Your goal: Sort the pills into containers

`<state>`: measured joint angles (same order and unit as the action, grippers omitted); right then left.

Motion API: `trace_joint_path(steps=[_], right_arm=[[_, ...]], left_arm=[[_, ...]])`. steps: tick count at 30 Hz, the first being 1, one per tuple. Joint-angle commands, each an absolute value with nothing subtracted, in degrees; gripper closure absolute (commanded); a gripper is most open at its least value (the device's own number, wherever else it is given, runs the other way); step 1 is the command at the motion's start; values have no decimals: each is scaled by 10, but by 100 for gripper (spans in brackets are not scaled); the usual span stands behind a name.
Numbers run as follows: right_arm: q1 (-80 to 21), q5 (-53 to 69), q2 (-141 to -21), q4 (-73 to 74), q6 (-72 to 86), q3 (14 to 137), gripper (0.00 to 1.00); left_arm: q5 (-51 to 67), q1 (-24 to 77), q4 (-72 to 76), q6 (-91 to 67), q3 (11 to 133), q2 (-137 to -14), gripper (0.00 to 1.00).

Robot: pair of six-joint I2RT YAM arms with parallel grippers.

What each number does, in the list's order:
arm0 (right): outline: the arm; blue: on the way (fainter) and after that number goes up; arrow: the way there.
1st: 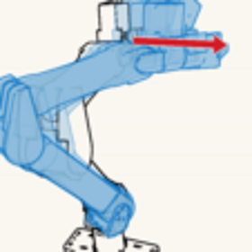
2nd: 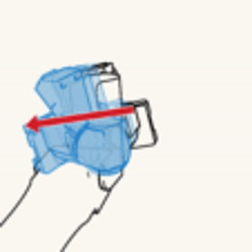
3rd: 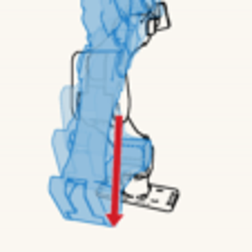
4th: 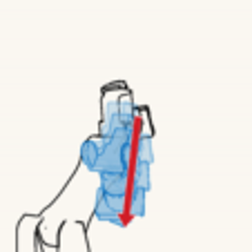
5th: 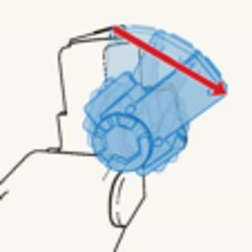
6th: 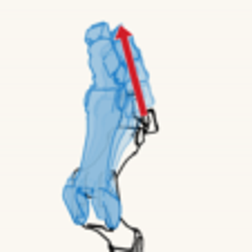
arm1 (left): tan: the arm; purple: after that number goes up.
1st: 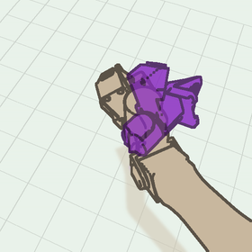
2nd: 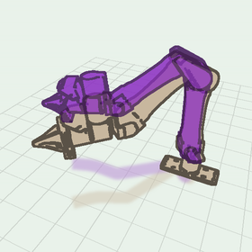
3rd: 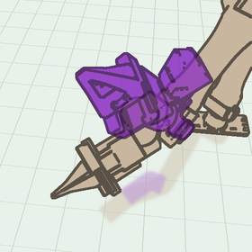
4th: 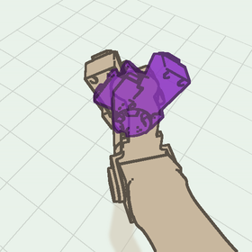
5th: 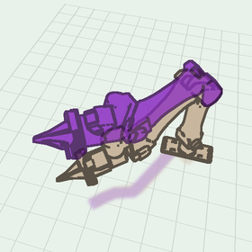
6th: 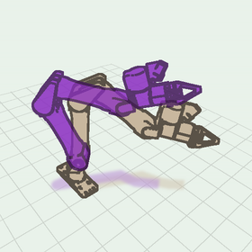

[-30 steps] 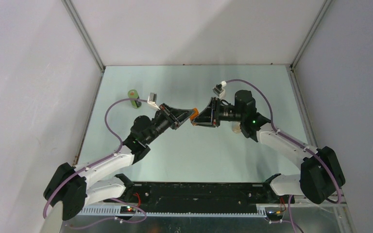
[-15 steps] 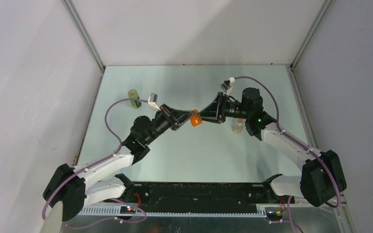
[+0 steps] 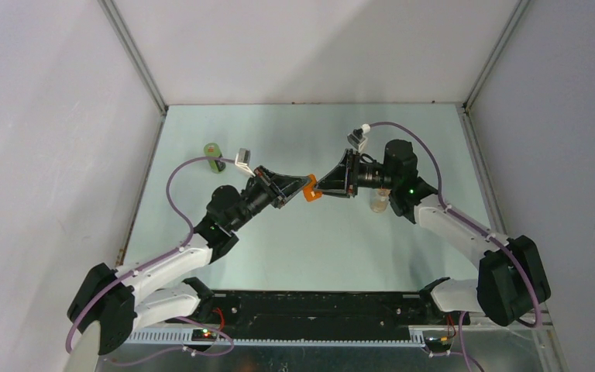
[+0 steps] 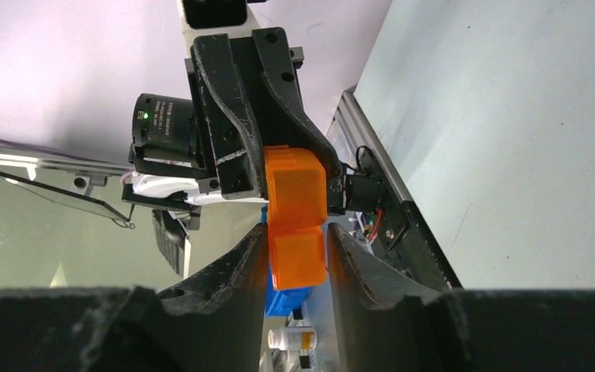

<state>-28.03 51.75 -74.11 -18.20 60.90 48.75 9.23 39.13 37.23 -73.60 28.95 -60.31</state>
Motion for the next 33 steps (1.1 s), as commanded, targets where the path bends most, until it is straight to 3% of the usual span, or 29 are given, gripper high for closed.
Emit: trace_joint_path(steps=[1,5,7,10,15,18,25,30,33], right_arm=[[-285,538,-755,-214,624,490,65],[-287,533,-755,-222,632,490,71],[-287,528,-753,-230,638,490,73],[-287,518,-749,-238,649,489,74],[-287,492,-747,-281,691,466,76],[-281,478,-747,-328,726,442,76],[-270,468,-765,-421,784,419,76],[-270,457,-772,-444,799,415,76],[-270,457,-778,-459,806,415,76]], left_arm=[[100,391,403,-740,302,-600,87],[99,391,406,-742,300,-601,79],[99,391,407,-743,300,-601,70],[100,390,408,-744,300,-602,44],[98,391,414,-747,293,-599,23],[98,391,415,-747,287,-593,21],[113,391,422,-747,274,-583,33],[139,391,421,-748,283,-604,35],[150,391,442,-755,284,-620,40]])
